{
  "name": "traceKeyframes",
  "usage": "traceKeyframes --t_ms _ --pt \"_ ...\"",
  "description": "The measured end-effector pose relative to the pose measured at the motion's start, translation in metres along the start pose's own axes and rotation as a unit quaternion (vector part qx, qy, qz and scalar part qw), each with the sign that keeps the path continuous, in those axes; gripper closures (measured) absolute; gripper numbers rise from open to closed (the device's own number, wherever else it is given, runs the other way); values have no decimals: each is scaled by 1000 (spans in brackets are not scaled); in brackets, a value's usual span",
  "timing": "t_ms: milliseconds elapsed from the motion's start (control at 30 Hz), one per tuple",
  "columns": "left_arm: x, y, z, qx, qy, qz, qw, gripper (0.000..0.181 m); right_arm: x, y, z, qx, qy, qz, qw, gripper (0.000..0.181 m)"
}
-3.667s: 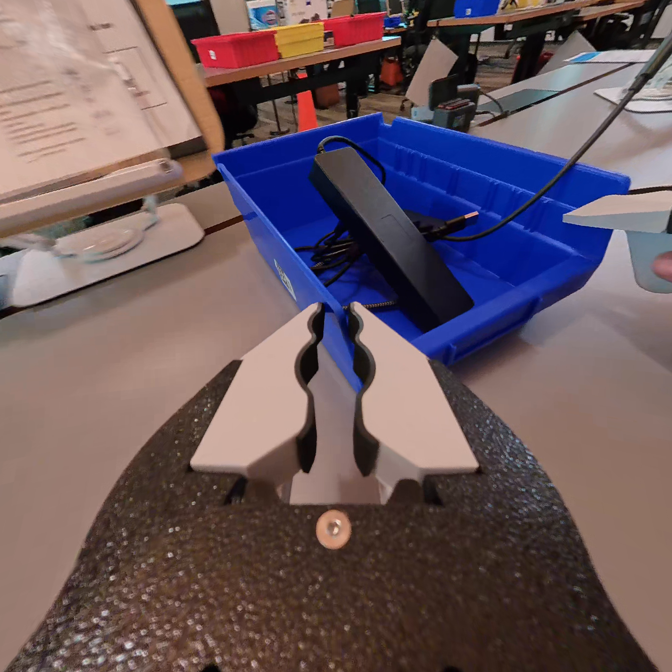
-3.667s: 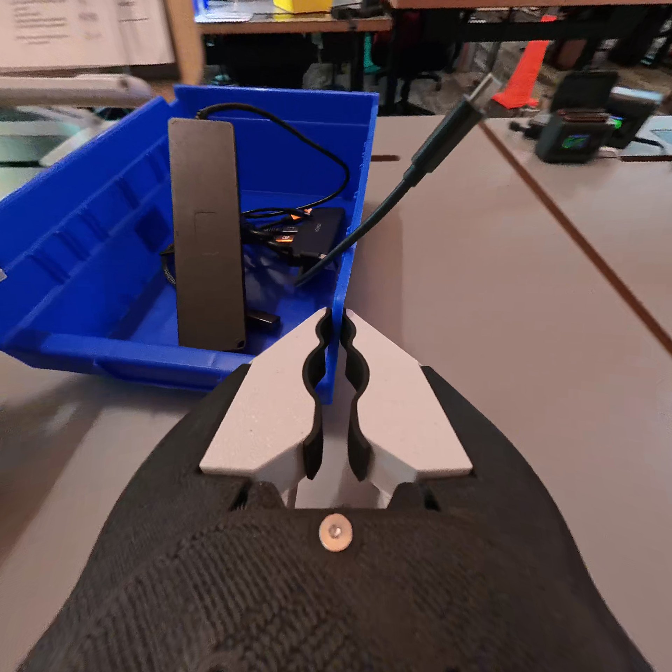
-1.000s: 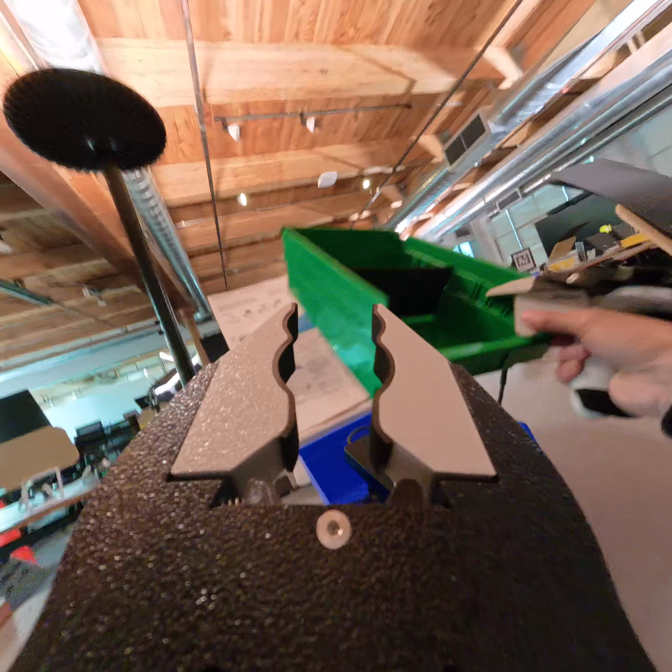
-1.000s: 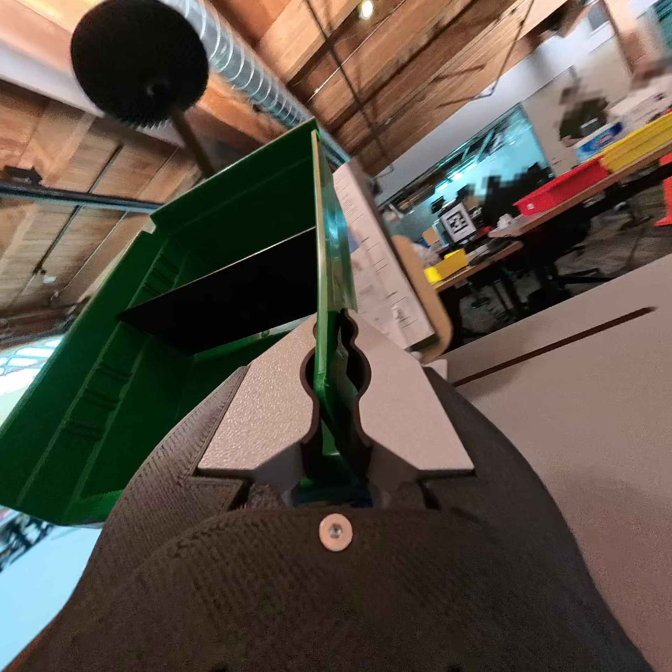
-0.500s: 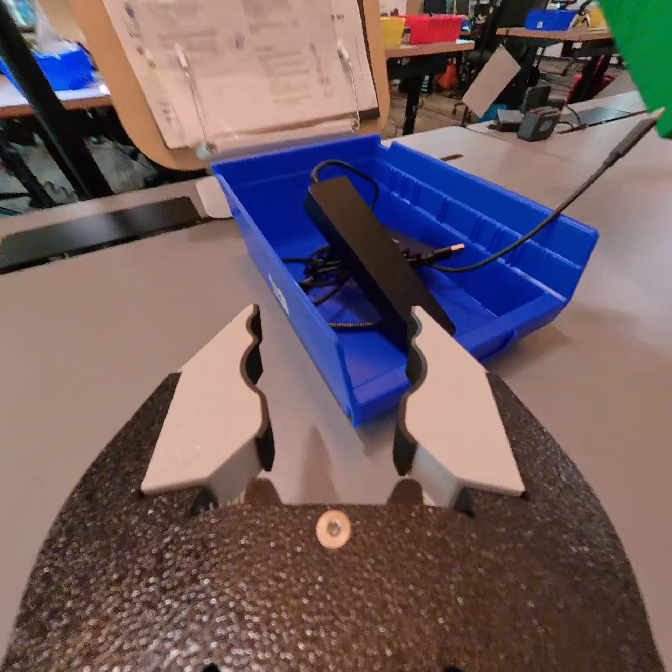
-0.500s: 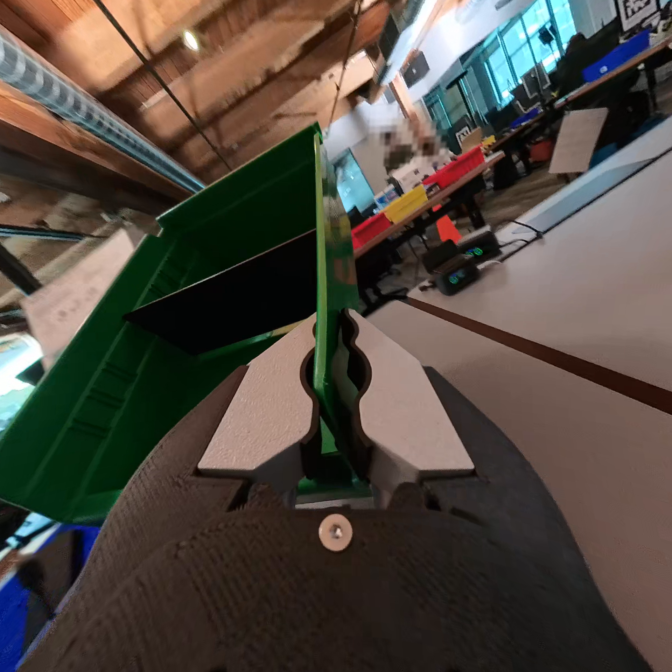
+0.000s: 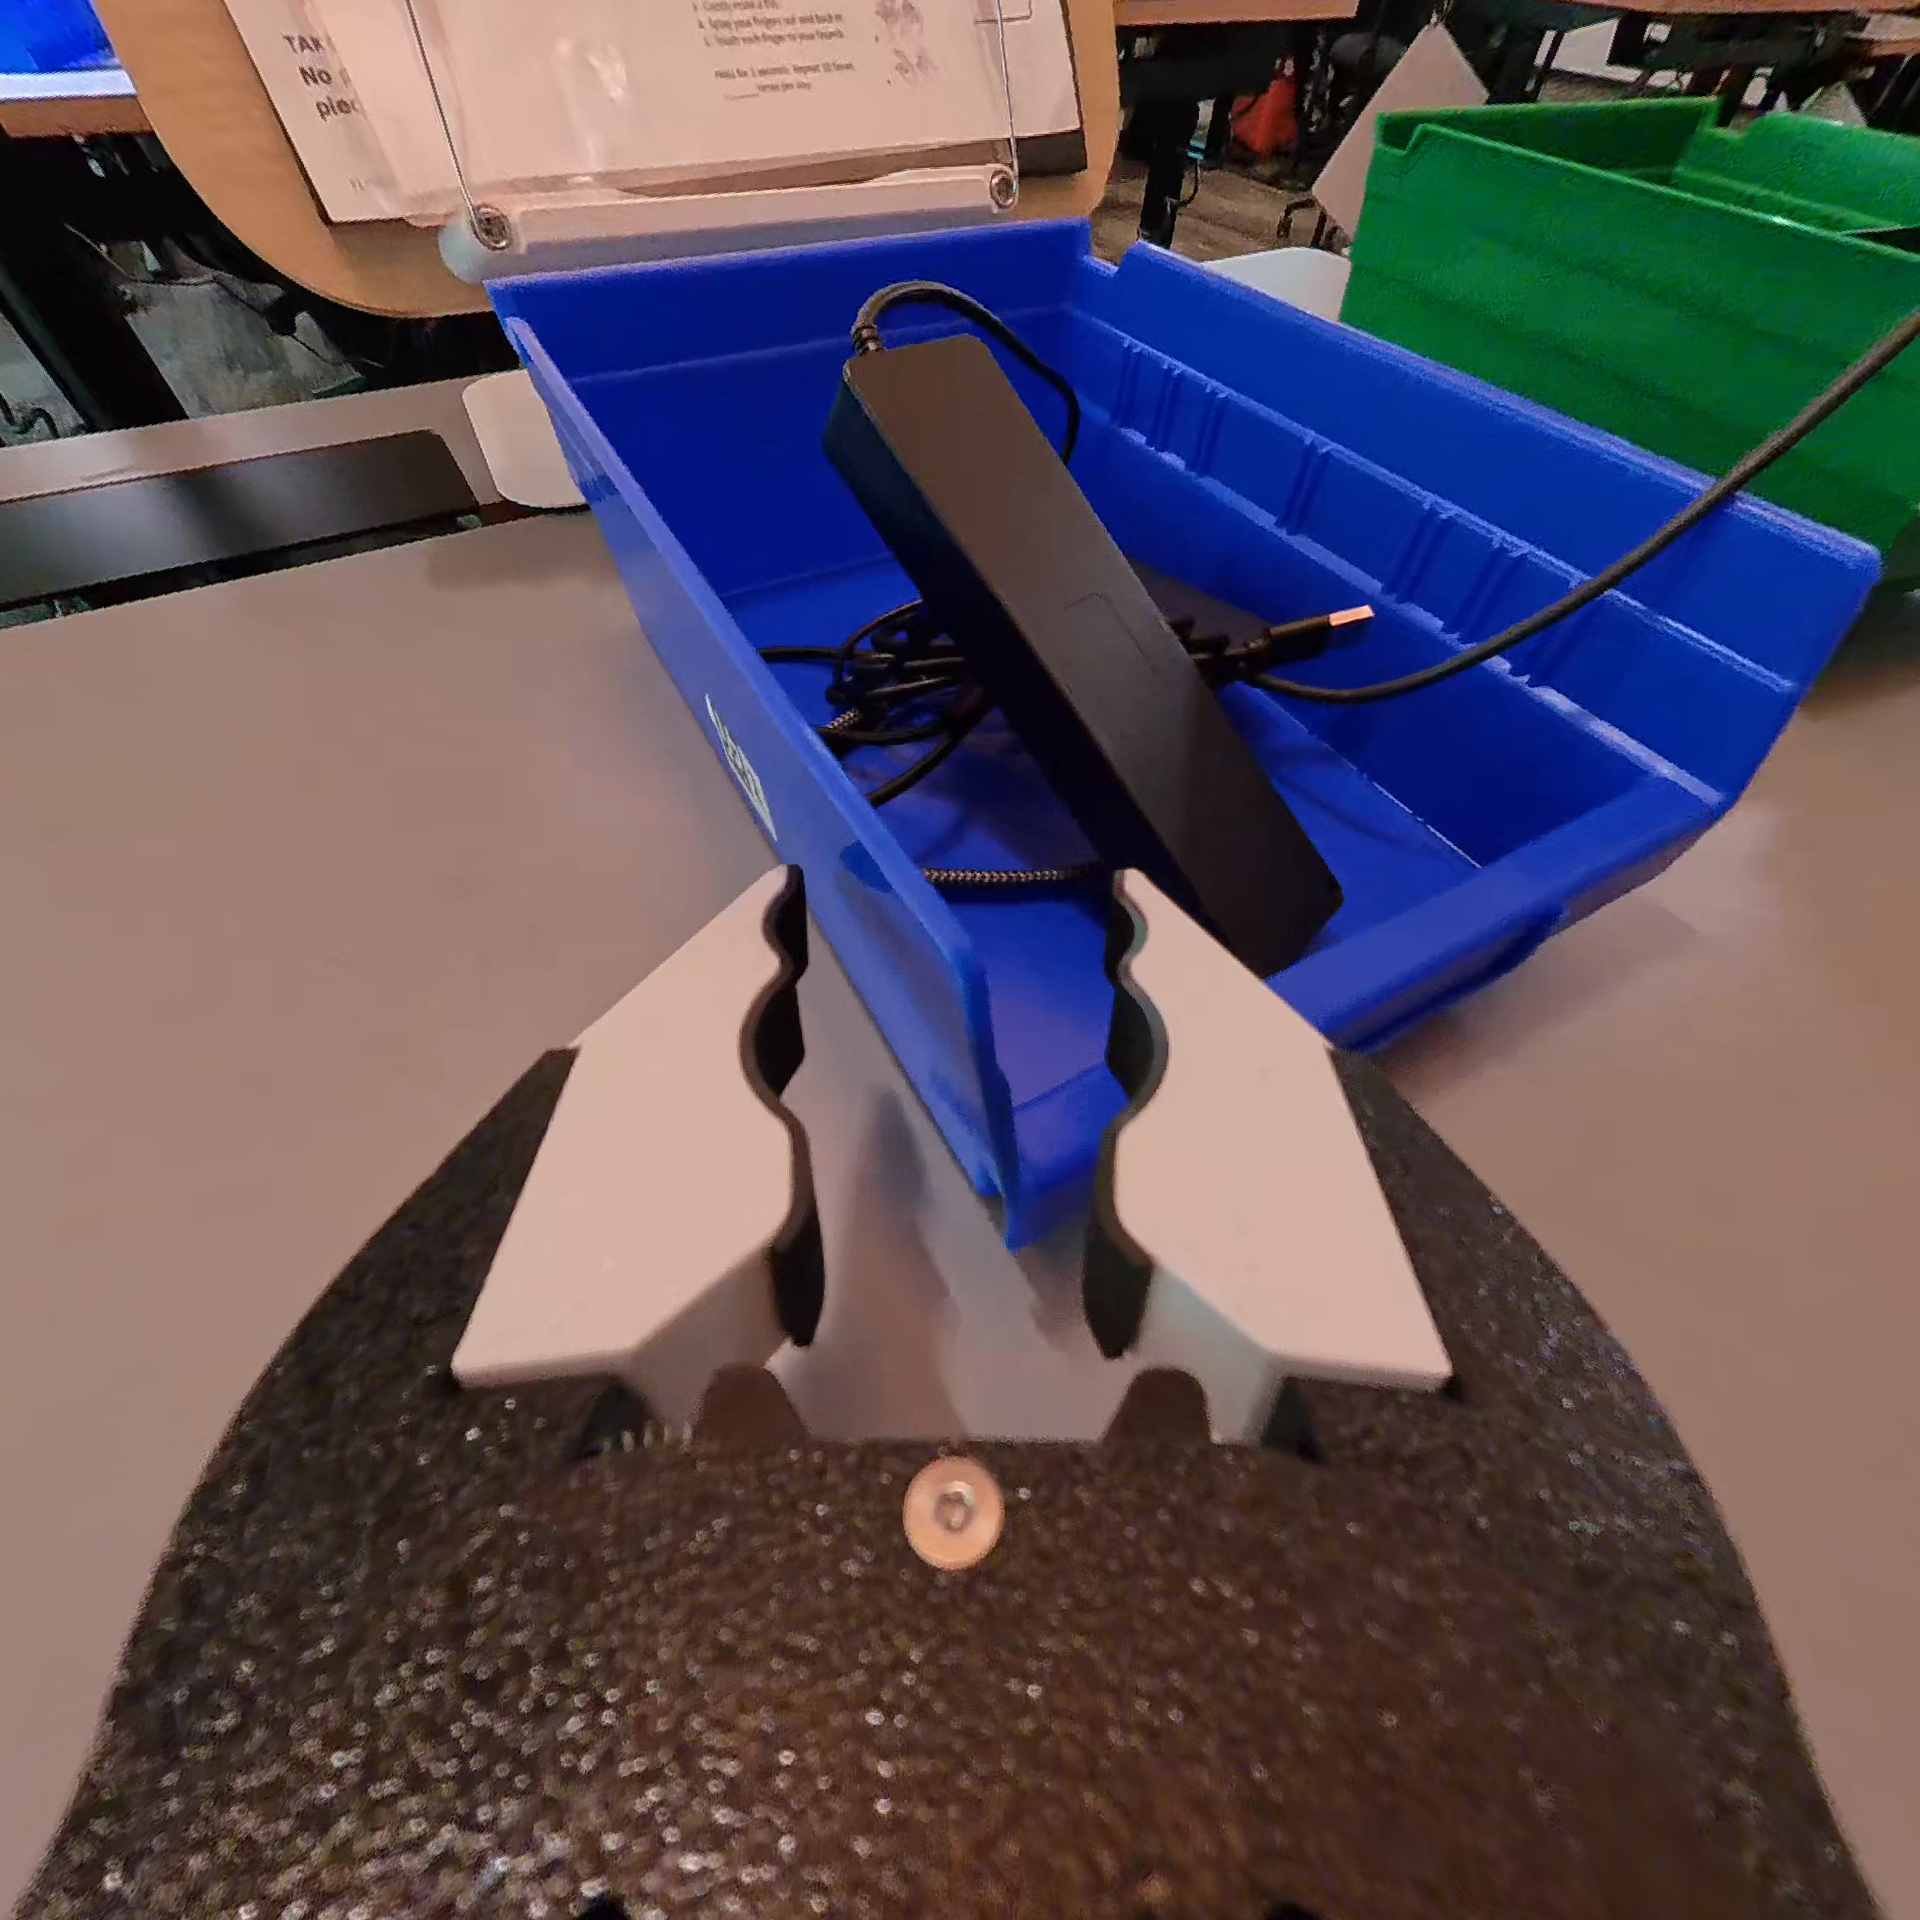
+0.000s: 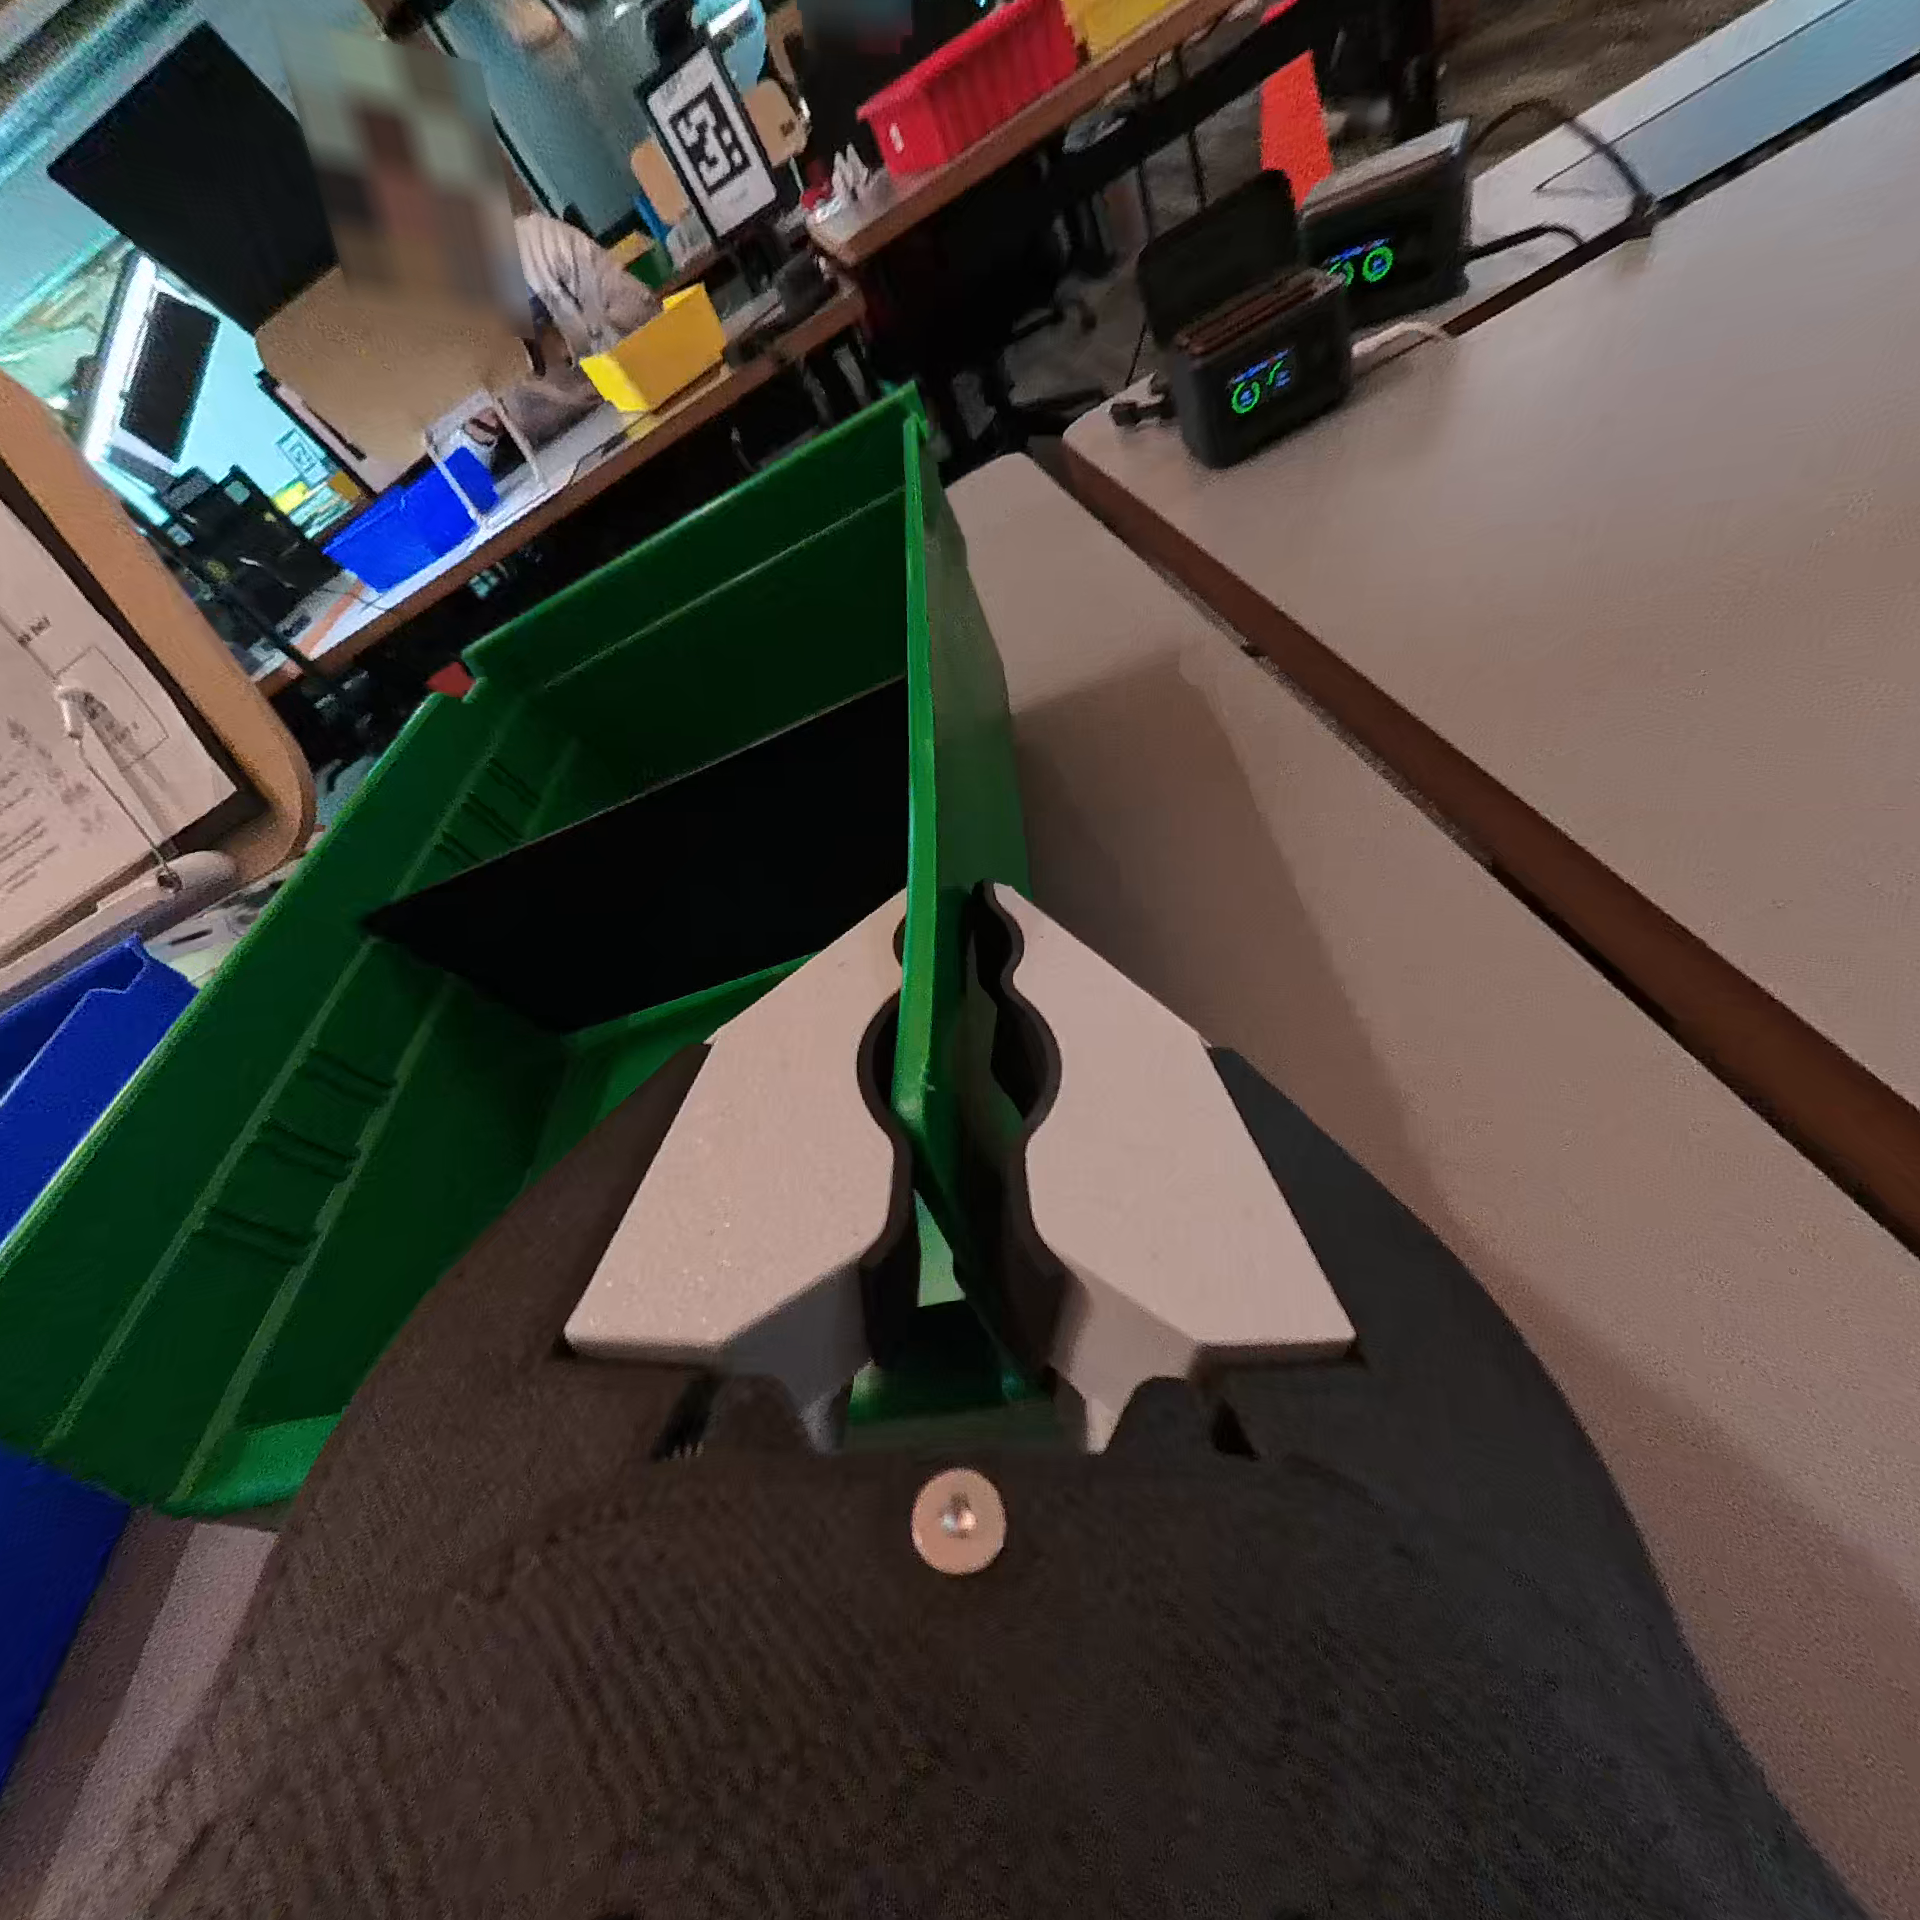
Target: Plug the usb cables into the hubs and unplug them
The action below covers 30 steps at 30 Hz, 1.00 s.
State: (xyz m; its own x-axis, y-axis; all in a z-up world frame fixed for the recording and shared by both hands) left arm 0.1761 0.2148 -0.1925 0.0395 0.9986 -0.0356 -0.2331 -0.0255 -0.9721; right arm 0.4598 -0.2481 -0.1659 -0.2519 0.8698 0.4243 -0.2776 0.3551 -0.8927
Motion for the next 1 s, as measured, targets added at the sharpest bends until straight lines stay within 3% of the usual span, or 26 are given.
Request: traceKeyframes --t_ms 33,233,333,400,467,567,633,700,833,1000 --pt "0 2 -1 1 0 -2 1000 127 1 2 -5 6 -3 -4 1000 177" --pt "2 2 -4 -5 -6 -35 999 134 2 12 -30 14 -13 15 1000 177" --pt "17 -5 2 -28 -39 -37 998 164 4 14 -35 9 -27 7 1000 175" --pt "30 -5 5 -23 -71 -49 996 173 6 10 -36 -2 -34 3 999 174" --pt "40 -4 9 -19 -90 -51 994 177 6 0 -32 -17 -21 18 999 153" --pt "59 -3 18 -19 -109 -41 993 179 6 -22 -10 -39 59 119 990 108" --pt "78 -3 26 -17 -124 -22 992 178 42 -33 8 -66 46 175 981 98" --pt "101 -1 35 -17 -135 5 991 179 95 -32 19 -97 -8 211 973 100" --pt "152 5 62 -19 -180 32 983 179 202 14 27 -84 -175 205 959 103" --pt "220 10 94 -14 -229 38 973 179 289 78 32 -62 -296 214 929 108"
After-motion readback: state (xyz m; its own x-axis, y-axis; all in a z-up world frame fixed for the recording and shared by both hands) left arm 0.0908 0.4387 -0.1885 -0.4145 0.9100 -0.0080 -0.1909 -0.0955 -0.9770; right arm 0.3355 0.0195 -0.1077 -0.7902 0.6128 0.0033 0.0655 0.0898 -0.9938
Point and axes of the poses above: each gripper's, where its closed fingertips meet, z back along the fingers, y out of its underside, x = y × z across the jaws, the point moved 1 cm from there along z, back along the fingers, and after that the axes turned 7 degrees about -x, right-handed, at the moved point
